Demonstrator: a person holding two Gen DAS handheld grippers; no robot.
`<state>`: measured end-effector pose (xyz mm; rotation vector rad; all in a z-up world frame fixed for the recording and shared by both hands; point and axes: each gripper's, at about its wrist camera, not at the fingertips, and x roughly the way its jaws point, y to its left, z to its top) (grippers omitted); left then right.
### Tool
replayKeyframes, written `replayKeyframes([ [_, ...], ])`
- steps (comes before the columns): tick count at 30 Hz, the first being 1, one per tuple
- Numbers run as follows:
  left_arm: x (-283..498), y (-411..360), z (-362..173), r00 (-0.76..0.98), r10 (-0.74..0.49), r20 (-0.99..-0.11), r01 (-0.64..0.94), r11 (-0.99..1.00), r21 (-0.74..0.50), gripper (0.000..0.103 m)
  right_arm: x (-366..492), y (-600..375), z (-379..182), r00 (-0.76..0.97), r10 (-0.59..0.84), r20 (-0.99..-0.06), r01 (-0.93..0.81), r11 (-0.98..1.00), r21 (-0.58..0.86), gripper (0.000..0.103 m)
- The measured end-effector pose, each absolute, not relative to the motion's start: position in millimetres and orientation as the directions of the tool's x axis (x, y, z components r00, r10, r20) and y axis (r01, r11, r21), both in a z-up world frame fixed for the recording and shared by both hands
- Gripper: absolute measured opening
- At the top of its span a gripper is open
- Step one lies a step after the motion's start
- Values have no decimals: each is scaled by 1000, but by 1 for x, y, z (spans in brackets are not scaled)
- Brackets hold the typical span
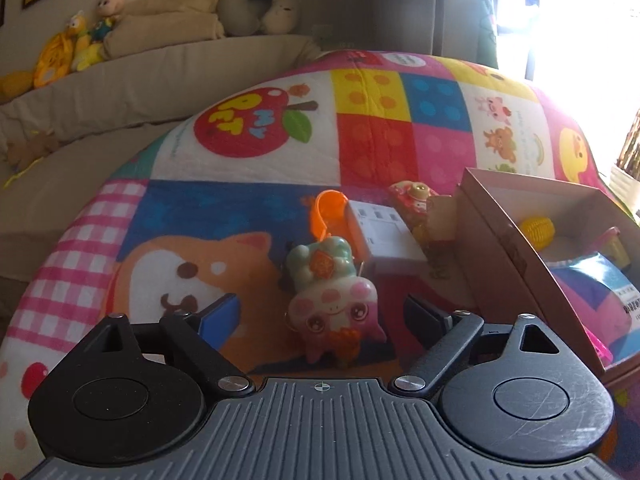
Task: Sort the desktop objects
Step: 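Grasp the pink toy with a round lens using the right gripper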
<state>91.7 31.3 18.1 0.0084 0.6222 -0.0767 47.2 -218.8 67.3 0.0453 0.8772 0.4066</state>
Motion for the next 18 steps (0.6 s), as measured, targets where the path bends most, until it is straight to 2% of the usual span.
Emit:
replayKeyframes([
  [2, 101, 29, 16, 808, -61, -586, 67, 998, -11, 68, 47, -212, 81, 600, 357, -716, -342, 923, 174, 42],
  [4, 101, 29, 14, 803, -70, -592, 76, 997, -16, 53, 57, -202, 100, 622, 371, -690, -360, 918, 168, 45],
  [6, 88, 31, 15, 804, -80, -589, 93, 996, -9, 53, 72, -188, 115, 633, 381, -674, -374, 913, 166, 59],
  [7, 77, 32, 15, 804, -90, -587, 106, 994, -7, 53, 81, -181, 121, 632, 386, -672, -378, 911, 167, 62],
  [10, 44, 39, 15, 789, -146, -596, 159, 987, -31, 54, 132, -152, 129, 603, 385, -699, -355, 914, 197, 64],
  [12, 21, 44, 13, 783, -213, -584, 210, 975, -74, 58, 168, -134, 123, 575, 358, -736, -332, 924, 190, 71],
  [14, 9, 48, 12, 793, -239, -560, 223, 970, -99, 80, 208, -117, 108, 550, 293, -782, -278, 947, 159, 71],
  [16, 6, 50, 14, 816, -230, -530, 206, 973, -105, 86, 240, -107, 88, 519, 239, -821, -245, 962, 125, 71],
  [18, 9, 55, 13, 811, -249, -530, 201, 969, -147, 87, 265, -99, 66, 482, 177, -858, -213, 974, 81, 71],
])
